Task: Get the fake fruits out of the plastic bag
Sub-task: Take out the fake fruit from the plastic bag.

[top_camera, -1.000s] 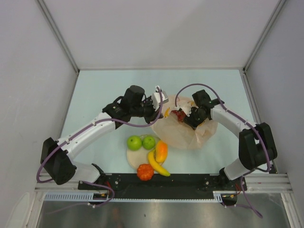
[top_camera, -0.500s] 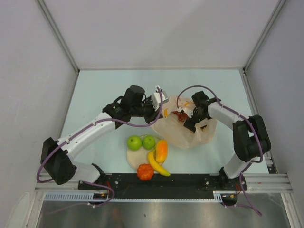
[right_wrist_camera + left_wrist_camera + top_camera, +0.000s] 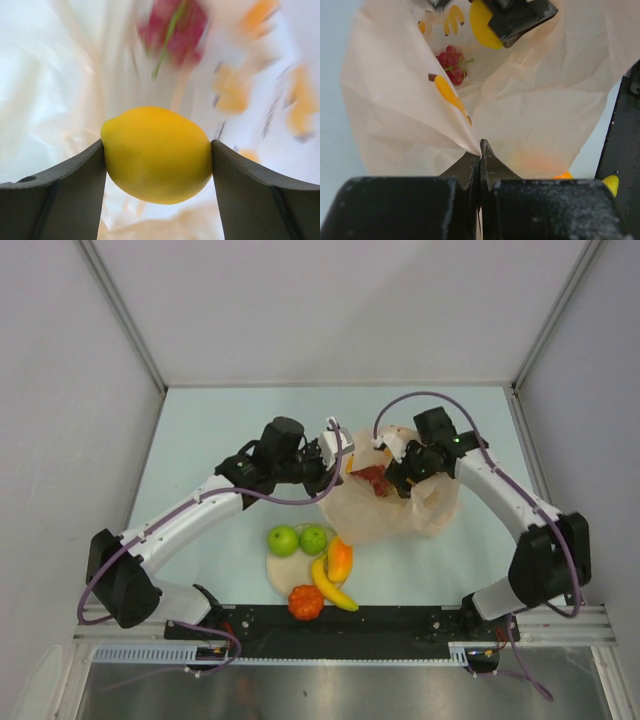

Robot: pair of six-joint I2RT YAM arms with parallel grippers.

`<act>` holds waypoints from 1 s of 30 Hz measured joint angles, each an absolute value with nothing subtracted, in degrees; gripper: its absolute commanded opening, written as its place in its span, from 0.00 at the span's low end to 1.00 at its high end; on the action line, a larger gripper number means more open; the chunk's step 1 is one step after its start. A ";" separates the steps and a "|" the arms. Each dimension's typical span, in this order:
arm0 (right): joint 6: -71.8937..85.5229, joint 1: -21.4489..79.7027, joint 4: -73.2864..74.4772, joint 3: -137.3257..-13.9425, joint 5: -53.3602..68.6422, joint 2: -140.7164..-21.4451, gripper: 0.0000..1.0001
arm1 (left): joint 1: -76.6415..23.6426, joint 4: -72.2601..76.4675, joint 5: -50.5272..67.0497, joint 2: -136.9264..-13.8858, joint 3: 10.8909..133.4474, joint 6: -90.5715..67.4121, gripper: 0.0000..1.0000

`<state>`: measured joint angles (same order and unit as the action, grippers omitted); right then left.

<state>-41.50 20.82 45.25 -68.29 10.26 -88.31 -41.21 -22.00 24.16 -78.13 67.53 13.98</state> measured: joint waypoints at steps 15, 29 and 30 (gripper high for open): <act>-33.50 25.85 40.84 -73.95 24.40 -73.03 0.65 | -36.53 -20.97 24.47 -83.85 80.88 10.90 0.00; -28.88 36.77 44.14 -76.01 21.98 -69.49 0.69 | -34.72 -21.78 26.89 -78.85 77.84 7.27 0.92; -28.88 39.81 44.88 -77.52 22.06 -68.05 0.69 | -33.30 -22.41 27.92 -77.84 78.11 6.98 0.93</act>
<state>-28.88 39.81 44.88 -77.52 22.06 -68.05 -33.30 -22.41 27.92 -77.84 78.11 6.98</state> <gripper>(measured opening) 0.773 0.910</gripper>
